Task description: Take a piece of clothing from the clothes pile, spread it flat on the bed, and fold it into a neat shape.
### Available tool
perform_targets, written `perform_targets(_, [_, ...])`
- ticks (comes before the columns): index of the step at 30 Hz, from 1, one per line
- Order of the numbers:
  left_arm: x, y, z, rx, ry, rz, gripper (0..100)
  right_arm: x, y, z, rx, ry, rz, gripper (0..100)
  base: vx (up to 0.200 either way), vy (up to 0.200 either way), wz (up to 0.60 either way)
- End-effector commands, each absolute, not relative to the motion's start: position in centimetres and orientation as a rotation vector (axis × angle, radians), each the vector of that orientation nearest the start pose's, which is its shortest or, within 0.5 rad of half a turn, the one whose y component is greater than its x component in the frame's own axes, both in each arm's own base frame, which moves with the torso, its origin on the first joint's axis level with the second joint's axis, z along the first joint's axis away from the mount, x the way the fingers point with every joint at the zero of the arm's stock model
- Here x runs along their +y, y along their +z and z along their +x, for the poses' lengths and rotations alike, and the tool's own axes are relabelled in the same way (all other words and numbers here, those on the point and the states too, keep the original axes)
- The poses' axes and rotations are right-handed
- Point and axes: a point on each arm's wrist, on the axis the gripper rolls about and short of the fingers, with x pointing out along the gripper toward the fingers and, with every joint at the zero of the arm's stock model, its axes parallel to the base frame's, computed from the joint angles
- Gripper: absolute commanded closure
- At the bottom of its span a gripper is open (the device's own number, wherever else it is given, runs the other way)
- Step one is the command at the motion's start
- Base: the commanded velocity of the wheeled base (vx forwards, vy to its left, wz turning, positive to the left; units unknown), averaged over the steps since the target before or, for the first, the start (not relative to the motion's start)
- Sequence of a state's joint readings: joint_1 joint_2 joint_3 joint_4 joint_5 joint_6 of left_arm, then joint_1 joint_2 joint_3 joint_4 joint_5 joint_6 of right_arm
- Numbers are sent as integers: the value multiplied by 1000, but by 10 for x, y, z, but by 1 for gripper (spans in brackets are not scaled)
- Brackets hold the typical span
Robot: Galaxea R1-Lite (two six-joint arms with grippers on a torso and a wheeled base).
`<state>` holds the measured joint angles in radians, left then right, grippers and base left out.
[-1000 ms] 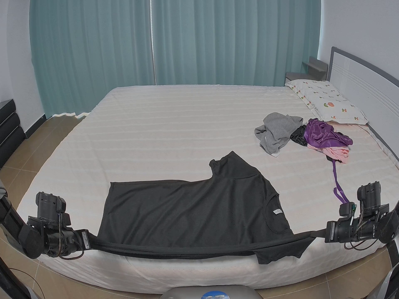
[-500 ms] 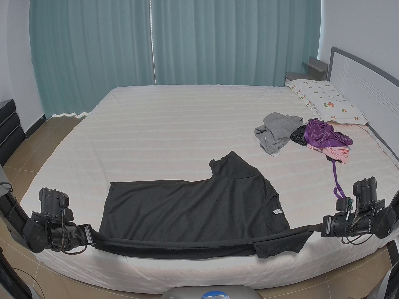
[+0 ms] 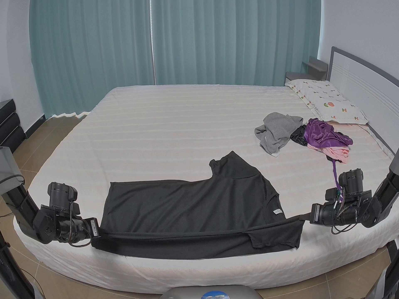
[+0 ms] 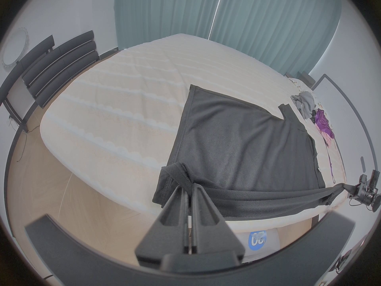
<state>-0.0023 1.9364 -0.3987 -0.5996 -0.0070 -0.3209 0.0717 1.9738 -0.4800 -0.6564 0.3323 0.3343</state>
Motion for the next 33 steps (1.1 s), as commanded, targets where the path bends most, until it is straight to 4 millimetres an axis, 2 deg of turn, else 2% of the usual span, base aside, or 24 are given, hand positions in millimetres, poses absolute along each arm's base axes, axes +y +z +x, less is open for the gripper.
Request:
perform_targets(1, [0,25,246,941,151,-298,100,28,38,269,884,244,421,100,0,0,0])
perform_targets(10, [1,41,216,911,144,-288,100,26,59,232,843,266,418,100,0,0,0])
perform_targets(15, [2,41,205,920,149,-287,100,29,62,216,849,284,410,100,0,0,0])
perform_targets(20, [2,38,197,943,148,-277,100,29,62,208,855,286,410,100,0,0,0])
perform_targets(26, [1,37,205,942,135,-275,100,30,56,215,873,282,414,100,0,0,0])
perform_targets(33, [1,33,233,928,134,-282,100,33,47,246,895,257,461,100,0,0,0])
